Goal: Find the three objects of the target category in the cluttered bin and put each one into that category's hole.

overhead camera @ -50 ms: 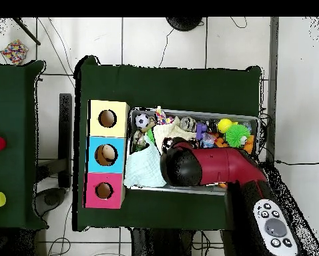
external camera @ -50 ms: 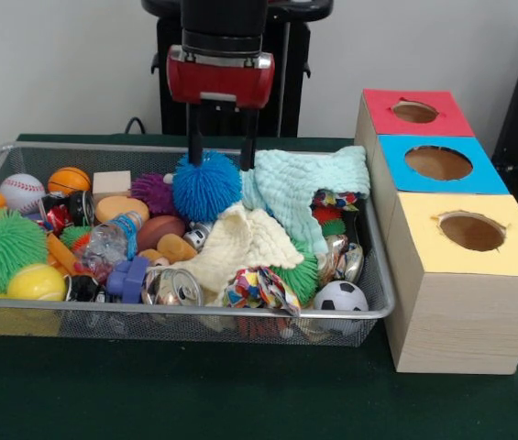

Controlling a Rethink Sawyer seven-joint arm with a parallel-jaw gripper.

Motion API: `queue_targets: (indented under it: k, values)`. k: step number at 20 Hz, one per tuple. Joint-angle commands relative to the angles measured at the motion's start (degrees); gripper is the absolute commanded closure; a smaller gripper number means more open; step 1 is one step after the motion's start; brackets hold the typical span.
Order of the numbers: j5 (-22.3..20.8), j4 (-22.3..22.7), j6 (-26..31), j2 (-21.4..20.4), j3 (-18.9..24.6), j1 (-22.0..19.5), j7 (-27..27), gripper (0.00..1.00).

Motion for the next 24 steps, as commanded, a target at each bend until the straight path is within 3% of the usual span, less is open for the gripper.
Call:
queue_targets:
  k: [1,8,18,24]
  values:
    - [-6.5,-1.5,1.3,5.3,0.7,1.5,-4.3,0.0]
    - [-7.3,-3.4,-0.2,8.4,-0.1,3.7,-0.7,0.0]
    - [-2.1,-6.4,11.3,2.3,2.1,5.1,-3.7,0.0]
    - [-2.3,-7.7,13.9,1.1,2.4,5.6,-4.3,0.0]
